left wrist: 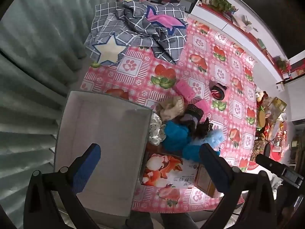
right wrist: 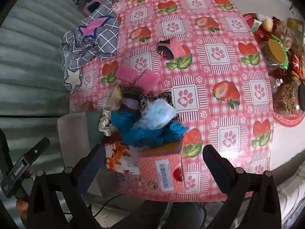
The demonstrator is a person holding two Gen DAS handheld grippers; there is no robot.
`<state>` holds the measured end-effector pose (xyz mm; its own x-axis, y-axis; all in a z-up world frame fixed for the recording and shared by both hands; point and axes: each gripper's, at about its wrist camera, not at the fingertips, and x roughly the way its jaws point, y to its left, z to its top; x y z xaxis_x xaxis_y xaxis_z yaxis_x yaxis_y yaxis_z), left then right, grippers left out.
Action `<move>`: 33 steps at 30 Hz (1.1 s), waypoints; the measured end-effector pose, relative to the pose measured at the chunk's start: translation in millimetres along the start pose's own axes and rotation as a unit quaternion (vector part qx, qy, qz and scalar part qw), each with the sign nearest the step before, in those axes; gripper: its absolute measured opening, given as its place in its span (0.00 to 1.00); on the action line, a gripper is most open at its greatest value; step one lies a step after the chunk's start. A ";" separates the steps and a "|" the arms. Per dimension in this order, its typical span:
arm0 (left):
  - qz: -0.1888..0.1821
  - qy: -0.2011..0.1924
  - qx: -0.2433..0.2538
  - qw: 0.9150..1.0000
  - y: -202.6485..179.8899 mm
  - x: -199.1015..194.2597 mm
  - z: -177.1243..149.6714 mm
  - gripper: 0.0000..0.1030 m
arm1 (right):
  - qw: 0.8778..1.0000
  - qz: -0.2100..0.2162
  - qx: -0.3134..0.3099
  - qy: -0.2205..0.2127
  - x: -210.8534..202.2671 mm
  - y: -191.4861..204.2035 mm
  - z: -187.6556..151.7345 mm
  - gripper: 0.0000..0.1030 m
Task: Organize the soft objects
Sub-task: 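Move both tools toward the pile of soft items beside the white box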
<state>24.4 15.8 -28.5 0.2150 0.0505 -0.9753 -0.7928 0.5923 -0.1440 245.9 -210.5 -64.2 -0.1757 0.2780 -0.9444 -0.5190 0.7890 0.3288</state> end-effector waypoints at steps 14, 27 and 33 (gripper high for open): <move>-0.003 0.084 0.007 0.996 -64.0 67.8 32.5 1.00 | 0.999 -0.021 -0.016 0.045 31.3 -43.0 71.5 1.00; 0.043 0.092 0.021 0.995 -100.1 122.3 63.8 1.00 | 0.997 -0.026 -0.015 0.066 74.4 -66.9 120.9 1.00; 0.050 0.104 0.023 0.993 -104.9 135.1 63.2 1.00 | 0.997 -0.031 -0.015 0.076 84.7 -75.5 123.8 1.00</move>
<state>172.7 11.4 -134.6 0.0105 -0.0542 -0.9985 -0.7763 0.6289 -0.0423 373.8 -178.7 -168.4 -0.2664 0.1415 -0.9534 -0.5570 0.7847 0.2721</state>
